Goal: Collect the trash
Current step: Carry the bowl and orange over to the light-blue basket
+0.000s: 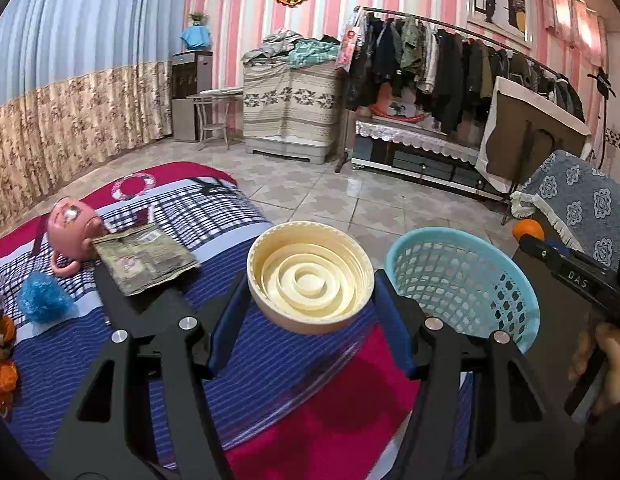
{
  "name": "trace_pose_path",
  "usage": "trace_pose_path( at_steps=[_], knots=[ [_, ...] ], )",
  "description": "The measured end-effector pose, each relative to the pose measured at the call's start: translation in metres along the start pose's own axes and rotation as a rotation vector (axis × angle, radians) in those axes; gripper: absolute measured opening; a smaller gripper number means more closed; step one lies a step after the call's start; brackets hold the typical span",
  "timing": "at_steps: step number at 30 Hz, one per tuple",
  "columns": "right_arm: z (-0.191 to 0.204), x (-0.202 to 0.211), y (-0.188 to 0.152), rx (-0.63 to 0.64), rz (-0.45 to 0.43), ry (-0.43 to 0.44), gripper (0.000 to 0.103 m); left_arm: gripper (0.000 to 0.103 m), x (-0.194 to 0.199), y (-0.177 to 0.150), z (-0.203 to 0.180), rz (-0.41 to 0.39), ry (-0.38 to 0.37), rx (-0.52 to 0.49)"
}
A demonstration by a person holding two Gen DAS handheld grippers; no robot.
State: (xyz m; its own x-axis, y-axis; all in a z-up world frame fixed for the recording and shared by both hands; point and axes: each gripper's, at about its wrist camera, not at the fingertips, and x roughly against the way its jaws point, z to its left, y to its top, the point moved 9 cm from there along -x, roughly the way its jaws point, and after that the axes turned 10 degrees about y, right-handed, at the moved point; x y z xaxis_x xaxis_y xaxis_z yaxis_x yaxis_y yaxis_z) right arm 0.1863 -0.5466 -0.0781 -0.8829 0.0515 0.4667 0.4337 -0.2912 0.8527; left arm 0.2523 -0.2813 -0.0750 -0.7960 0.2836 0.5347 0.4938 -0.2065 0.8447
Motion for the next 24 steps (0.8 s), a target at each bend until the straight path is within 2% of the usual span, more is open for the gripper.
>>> trace_pose_path(
  at_steps=[24],
  knots=[
    [-0.031,-0.004,-0.008,-0.051,0.009,-0.032,0.037,0.061,-0.025,0.003,-0.053,0.004,-0.051,-0.044]
  ],
)
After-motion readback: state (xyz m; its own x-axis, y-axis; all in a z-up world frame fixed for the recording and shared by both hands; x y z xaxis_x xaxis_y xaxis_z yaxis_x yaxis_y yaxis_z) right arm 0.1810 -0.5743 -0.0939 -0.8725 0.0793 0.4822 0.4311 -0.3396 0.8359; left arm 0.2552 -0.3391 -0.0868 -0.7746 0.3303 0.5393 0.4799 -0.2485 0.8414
